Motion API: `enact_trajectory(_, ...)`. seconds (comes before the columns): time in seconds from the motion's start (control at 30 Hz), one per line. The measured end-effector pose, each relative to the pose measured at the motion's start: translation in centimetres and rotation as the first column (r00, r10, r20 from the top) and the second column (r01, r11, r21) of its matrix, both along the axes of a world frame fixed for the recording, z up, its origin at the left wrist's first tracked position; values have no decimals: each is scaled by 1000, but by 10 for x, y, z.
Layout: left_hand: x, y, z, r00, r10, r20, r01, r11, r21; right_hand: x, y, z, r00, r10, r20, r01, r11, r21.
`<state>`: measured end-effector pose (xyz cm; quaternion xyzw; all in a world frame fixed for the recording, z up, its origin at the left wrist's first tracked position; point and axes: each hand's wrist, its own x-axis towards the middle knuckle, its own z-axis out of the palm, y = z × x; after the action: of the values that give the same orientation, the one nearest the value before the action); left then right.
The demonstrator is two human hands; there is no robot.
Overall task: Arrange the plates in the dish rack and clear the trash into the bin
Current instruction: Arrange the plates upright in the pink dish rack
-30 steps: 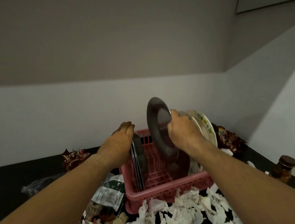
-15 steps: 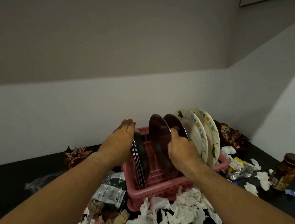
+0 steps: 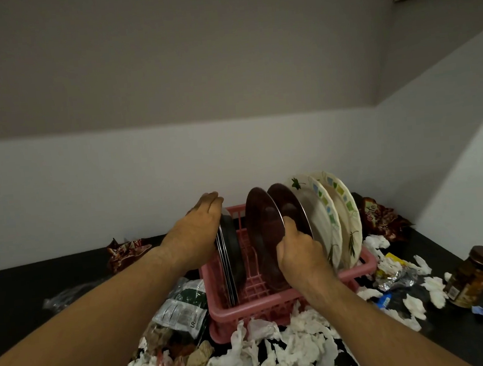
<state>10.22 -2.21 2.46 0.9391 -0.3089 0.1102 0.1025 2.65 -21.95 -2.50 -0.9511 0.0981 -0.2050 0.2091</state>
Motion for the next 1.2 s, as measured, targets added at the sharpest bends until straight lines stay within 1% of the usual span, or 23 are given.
enact_trajectory(0.13, 4, 3, 0, 1000, -19, 16, 19, 1000, -3, -3, -1, 1, 1000, -7, -6, 7, 1000, 27)
enact_trajectory(0.2, 7, 4, 1, 999, -32, -3, 32, 999, -33, -5, -1, 3, 1000, 9, -18, -8, 999, 33)
enact_trajectory(0.3, 13, 6, 5, 997, -36, -70, 27, 991, -133, -5, -2, 9, 999, 29, -21, -28, 999, 28)
enact_trajectory(0.43, 19, 8, 12, 977, -37, -211, -23, 961, -274, -6, -3, 17, 999, 45, -11, -45, 999, 21)
enact_trajectory(0.5, 20, 8, 14, 959, -56, -277, -51, 930, -363, -8, -1, 22, 998, 58, 28, -59, 998, 24)
enact_trajectory(0.6, 17, 7, 16, 931, -103, -351, -87, 870, -486, -9, 4, 26, 986, 108, 131, -110, 994, 6)
enact_trajectory(0.7, 14, 6, 17, 918, -132, -373, -88, 851, -518, -11, 15, 33, 955, 175, 240, -155, 983, -101)
enact_trajectory(0.77, 14, 5, 19, 911, -140, -389, -101, 837, -538, -12, 25, 36, 932, 231, 278, -203, 971, -125)
enact_trajectory(0.87, 14, 4, 20, 914, -140, -382, -96, 837, -539, -11, 42, 35, 910, 345, 228, -342, 938, -54)
enact_trajectory(0.93, 14, 4, 17, 916, -147, -373, -75, 851, -520, -10, 50, 29, 905, 393, 162, -404, 914, 40)
enact_trajectory(1.0, 14, 5, 14, 917, -156, -367, -63, 852, -520, -8, 55, 22, 902, 416, 119, -429, 896, 118)
enact_trajectory(1.07, 14, 5, 11, 914, -162, -372, -73, 836, -543, -9, 56, 17, 895, 429, 123, -445, 879, 173)
enact_trajectory(1.2, 13, 6, 9, 920, -149, -364, -80, 834, -545, -10, 56, 13, 892, 437, 118, -453, 865, 216)
